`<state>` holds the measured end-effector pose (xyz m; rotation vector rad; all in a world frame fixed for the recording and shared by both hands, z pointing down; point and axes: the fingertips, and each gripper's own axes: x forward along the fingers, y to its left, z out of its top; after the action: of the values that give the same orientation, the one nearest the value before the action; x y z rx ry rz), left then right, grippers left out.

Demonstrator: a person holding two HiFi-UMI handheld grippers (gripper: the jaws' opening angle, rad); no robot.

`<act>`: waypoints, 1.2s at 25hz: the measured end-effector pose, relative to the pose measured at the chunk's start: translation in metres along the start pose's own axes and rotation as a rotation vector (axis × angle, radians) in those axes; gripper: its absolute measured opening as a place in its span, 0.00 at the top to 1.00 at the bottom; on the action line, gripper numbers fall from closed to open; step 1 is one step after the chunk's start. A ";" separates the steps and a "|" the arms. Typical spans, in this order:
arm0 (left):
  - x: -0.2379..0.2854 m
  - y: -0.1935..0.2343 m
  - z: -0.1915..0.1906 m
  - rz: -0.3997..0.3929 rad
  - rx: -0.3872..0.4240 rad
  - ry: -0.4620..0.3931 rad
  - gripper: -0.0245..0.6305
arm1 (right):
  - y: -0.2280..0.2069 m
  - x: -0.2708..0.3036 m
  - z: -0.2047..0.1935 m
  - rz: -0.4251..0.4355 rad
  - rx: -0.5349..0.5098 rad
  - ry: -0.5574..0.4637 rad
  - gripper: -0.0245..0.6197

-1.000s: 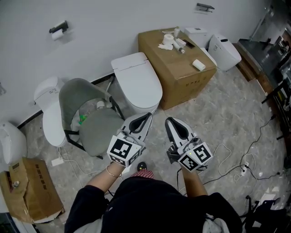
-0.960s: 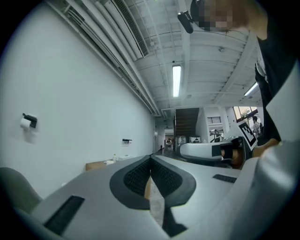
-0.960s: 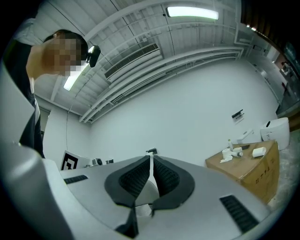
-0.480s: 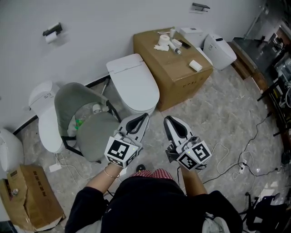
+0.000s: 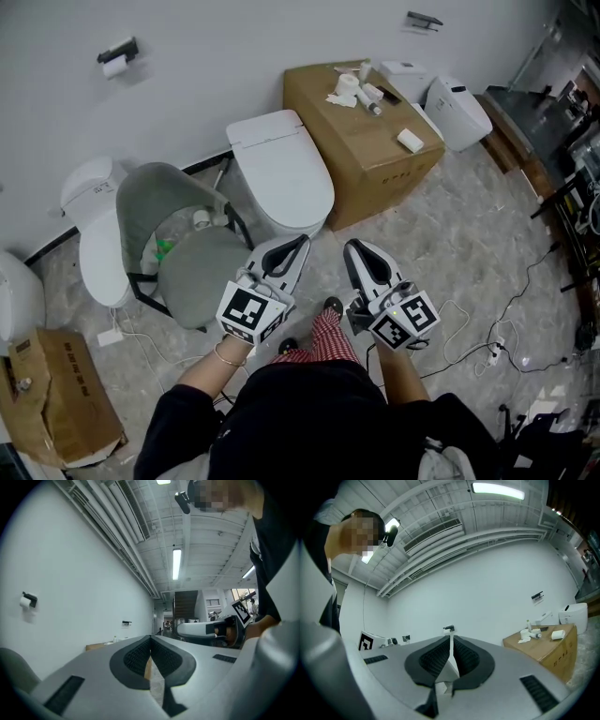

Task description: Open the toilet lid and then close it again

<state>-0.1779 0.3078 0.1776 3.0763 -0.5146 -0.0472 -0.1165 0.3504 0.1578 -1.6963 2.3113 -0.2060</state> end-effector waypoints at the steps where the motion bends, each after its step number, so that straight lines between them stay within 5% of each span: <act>1: 0.000 0.000 0.000 -0.006 0.014 0.005 0.96 | 0.000 0.002 0.001 0.003 0.000 0.000 0.93; 14: 0.023 0.032 -0.007 0.096 0.021 0.047 0.96 | -0.034 0.039 0.005 0.095 0.019 0.014 0.93; 30: 0.088 0.094 -0.024 0.243 0.015 0.086 0.96 | -0.127 0.097 -0.002 0.154 0.071 0.034 0.93</act>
<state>-0.1245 0.1910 0.2017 2.9875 -0.8811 0.0930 -0.0282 0.2189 0.1819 -1.4842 2.4156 -0.2841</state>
